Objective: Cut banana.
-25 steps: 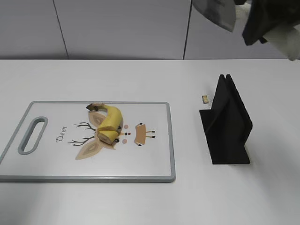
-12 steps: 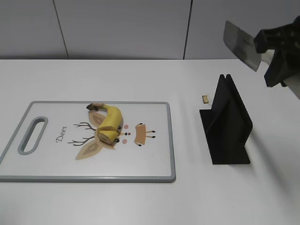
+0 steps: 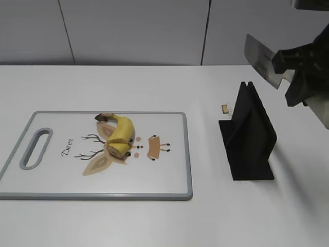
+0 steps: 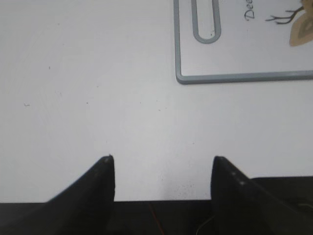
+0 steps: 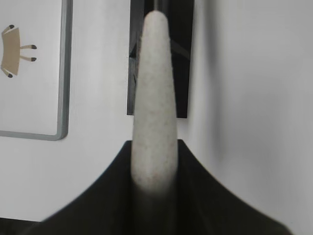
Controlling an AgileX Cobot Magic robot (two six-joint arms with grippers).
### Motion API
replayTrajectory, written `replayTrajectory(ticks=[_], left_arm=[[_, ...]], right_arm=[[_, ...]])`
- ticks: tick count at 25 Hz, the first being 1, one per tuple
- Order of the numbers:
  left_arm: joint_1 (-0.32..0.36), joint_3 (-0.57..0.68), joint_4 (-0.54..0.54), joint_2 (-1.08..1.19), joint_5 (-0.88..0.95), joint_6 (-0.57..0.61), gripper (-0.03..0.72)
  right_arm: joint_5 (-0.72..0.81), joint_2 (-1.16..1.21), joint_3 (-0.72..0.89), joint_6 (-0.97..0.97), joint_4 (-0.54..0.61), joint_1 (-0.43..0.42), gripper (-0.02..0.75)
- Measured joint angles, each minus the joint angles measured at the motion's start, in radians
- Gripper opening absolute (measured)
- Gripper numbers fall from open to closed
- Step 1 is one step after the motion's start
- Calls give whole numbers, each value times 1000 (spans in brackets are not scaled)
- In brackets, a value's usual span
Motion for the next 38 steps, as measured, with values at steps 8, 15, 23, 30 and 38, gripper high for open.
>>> replayTrajectory(ticks=[8, 15, 23, 30, 38], left_arm=[[0, 33, 6, -265, -4, -14, 590], [0, 76, 6, -369, -120, -15, 590], [0, 79, 6, -369, -135, -15, 590], [0, 79, 6, -369, -136, -15, 589], [0, 79, 6, -369, -136, -15, 589]], right_arm=[[-21, 56, 0, 1, -5, 0, 169], [-37, 89, 0, 1, -18, 0, 169], [-48, 146, 0, -6, -18, 0, 169], [-50, 162, 0, -19, -18, 0, 169], [-47, 107, -26, -22, -12, 0, 169]])
